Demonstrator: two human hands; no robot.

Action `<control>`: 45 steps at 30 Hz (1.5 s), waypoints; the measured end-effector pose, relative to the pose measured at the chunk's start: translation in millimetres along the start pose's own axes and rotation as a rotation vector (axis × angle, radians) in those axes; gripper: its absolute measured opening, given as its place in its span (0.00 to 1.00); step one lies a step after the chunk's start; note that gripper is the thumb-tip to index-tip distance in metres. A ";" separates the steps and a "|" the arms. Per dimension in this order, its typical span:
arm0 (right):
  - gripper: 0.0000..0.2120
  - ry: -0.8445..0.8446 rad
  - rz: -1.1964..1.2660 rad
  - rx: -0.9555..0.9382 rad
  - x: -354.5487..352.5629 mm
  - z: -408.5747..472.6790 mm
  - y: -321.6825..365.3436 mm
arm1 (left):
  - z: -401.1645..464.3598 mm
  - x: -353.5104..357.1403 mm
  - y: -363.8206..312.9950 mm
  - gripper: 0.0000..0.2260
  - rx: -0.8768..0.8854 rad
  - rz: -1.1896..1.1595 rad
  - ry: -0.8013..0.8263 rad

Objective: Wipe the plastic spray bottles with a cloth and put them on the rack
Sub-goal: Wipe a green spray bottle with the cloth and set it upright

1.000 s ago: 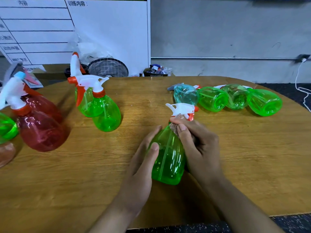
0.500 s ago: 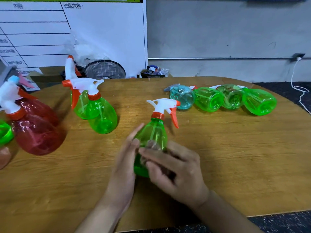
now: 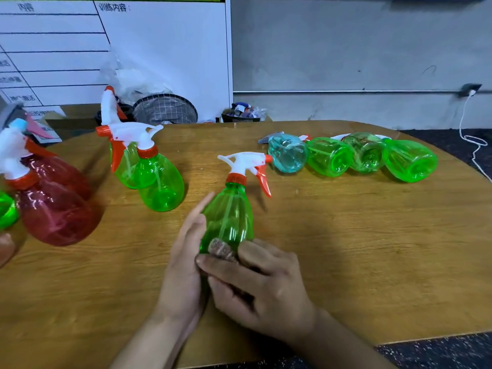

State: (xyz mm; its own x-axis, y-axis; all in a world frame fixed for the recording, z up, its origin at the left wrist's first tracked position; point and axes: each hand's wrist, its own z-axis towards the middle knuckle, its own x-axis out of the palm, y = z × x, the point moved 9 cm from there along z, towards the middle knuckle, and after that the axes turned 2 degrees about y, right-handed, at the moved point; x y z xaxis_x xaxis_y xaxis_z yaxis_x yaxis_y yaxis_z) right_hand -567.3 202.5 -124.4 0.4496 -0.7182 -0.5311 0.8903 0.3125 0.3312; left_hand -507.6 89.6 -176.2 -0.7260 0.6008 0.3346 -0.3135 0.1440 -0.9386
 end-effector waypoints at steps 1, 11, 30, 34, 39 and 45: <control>0.11 0.003 -0.017 -0.024 0.3 -0.5 2.0 | 0.3 0.0 -3.1 0.22 0.014 -0.005 0.006; 0.14 -0.206 0.185 0.422 -38.8 0.9 -79.3 | -10.9 22.3 7.2 0.19 0.005 0.196 0.180; 0.12 -0.127 0.114 0.181 -23.8 3.4 -33.0 | -0.6 9.9 -0.9 0.20 0.017 0.111 0.037; 0.14 -0.218 0.189 0.427 -42.0 2.4 -79.2 | -14.6 25.1 7.1 0.23 -0.010 0.189 0.190; 0.14 -0.200 0.280 0.458 -39.9 3.6 -84.0 | -20.1 30.3 9.8 0.40 -0.058 0.192 0.252; 0.13 -0.357 0.334 0.490 -49.1 1.9 -74.8 | -12.4 17.6 -0.5 0.34 -0.057 0.024 0.078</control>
State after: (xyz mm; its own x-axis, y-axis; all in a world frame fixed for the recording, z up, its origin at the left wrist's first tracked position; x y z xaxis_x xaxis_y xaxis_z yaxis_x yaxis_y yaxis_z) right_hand -656.1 213.2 -121.6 0.5684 -0.8191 -0.0779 0.5349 0.2959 0.7914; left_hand -512.7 109.9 -170.9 -0.6821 0.6640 0.3065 -0.2598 0.1717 -0.9503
